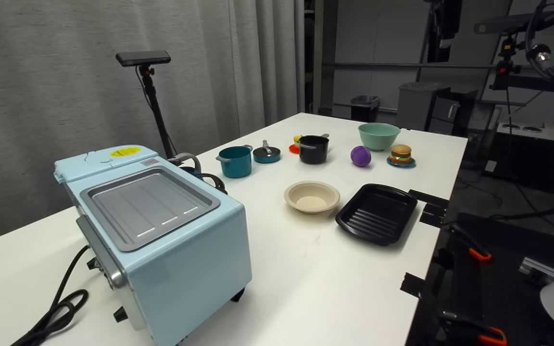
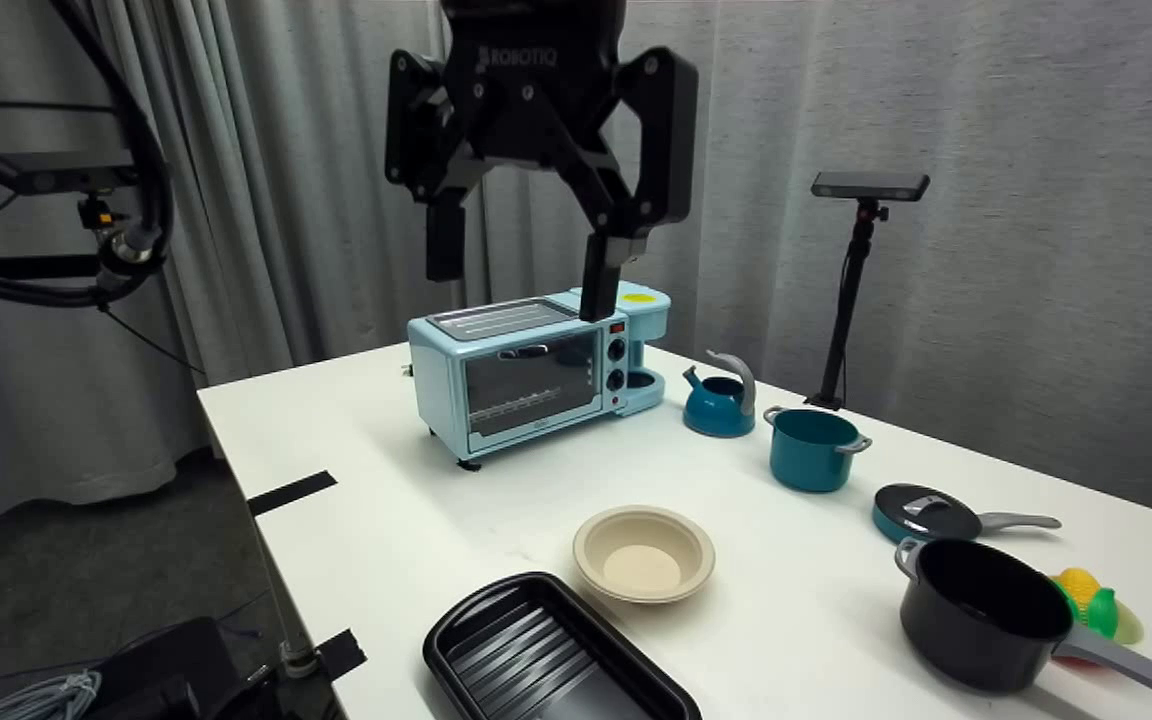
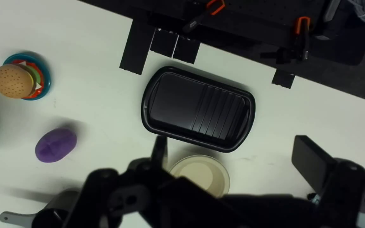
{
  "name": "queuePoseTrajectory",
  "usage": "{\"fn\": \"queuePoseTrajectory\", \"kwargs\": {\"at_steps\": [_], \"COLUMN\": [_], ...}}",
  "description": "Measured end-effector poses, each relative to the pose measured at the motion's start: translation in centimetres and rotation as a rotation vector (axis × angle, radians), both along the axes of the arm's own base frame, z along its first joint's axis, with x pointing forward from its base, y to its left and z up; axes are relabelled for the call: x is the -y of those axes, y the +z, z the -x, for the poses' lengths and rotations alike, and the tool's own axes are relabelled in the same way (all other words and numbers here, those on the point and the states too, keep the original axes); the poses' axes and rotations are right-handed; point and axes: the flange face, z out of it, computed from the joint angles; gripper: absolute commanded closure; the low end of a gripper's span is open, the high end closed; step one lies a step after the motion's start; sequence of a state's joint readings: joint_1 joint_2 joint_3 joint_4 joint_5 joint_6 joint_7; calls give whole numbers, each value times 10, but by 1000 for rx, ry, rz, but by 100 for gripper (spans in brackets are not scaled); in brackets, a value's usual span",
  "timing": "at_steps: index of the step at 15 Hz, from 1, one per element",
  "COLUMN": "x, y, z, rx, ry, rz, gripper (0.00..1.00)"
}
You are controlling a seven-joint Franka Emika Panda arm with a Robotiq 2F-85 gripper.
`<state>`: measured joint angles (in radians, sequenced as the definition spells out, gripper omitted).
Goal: Put the purple plush toy on the beige plate
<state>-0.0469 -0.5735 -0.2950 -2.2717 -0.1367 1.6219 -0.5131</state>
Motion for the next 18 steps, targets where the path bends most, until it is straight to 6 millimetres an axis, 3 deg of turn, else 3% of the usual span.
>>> {"fn": "queuePoseTrajectory", "kwargs": {"at_steps": [9,18], "x": [-3,-11], "y": [-3,-5], "z": [0,-1], "rx": [-5,-18], "ry": [-46,-288], "rz": [-17,-37], "gripper": [0,0]}}
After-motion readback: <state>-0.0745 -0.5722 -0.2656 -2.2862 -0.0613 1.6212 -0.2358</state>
